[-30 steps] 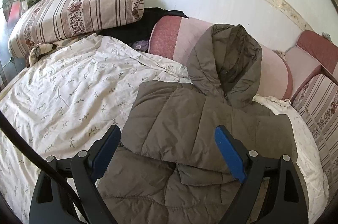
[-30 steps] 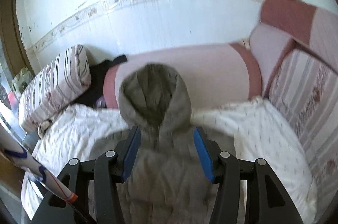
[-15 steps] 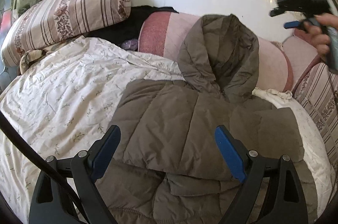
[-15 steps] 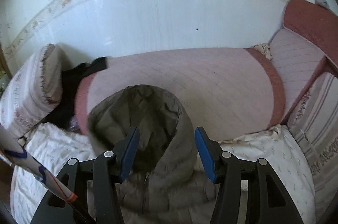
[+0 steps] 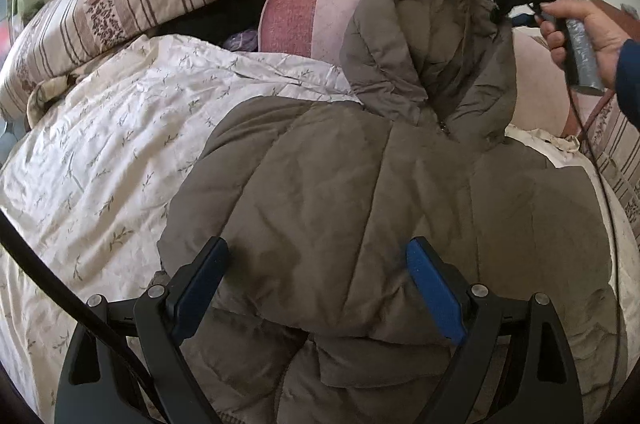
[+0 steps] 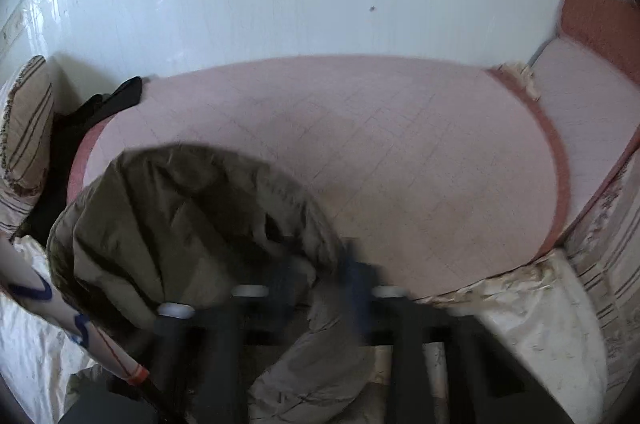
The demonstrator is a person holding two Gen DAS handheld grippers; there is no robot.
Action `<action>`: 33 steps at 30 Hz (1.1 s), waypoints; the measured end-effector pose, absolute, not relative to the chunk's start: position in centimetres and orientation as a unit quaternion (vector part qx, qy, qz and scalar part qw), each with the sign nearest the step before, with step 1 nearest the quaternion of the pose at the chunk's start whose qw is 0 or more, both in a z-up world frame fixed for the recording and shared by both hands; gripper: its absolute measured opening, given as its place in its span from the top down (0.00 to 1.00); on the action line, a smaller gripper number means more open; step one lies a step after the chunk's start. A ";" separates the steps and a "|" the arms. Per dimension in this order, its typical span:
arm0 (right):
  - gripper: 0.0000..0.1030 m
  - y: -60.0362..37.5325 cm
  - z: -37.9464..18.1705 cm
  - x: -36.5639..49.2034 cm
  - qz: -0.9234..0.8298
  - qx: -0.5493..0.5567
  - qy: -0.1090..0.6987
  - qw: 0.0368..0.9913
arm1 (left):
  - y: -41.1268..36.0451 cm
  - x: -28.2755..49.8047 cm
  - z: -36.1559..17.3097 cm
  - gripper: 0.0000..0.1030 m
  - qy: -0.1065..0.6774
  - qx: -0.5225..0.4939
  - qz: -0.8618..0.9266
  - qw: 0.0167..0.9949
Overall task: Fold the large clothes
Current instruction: 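Close the right gripper on the hood, then fold the held hood down over the jacket body with the right gripper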
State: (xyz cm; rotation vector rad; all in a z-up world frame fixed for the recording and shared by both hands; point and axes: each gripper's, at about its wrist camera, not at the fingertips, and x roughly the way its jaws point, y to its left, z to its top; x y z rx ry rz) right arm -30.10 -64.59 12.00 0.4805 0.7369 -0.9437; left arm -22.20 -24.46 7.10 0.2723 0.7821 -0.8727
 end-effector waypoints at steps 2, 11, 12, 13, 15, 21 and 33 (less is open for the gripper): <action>0.93 -63.6 12.6 -30.9 -0.435 0.221 0.320 0.812 | -24.6 -22.2 7.1 0.13 0.367 0.130 -0.411 0.825; 0.95 -56.7 17.2 -37.0 -0.417 0.216 0.276 0.838 | -23.7 -21.3 8.5 0.13 0.374 0.100 -0.408 0.827; 0.95 -55.5 17.8 -38.2 -0.413 0.216 0.269 0.843 | -23.4 -21.2 8.9 0.13 0.373 0.093 -0.408 0.828; 0.95 -54.5 18.2 -39.3 -0.408 0.217 0.265 0.846 | -23.1 -21.1 9.2 0.13 0.370 0.088 -0.408 0.830; 0.95 -51.4 18.9 -41.8 -0.401 0.213 0.249 0.855 | -22.6 -20.8 9.9 0.13 0.366 0.078 -0.408 0.833; 0.95 -40.5 17.9 -48.8 -0.397 0.205 0.219 0.868 | -20.7 -19.8 11.9 0.13 0.355 0.035 -0.403 0.843; 0.96 -32.2 4.1 -51.2 -0.414 0.231 0.324 0.819 | -23.7 -24.1 11.0 0.13 0.336 0.054 -0.457 0.822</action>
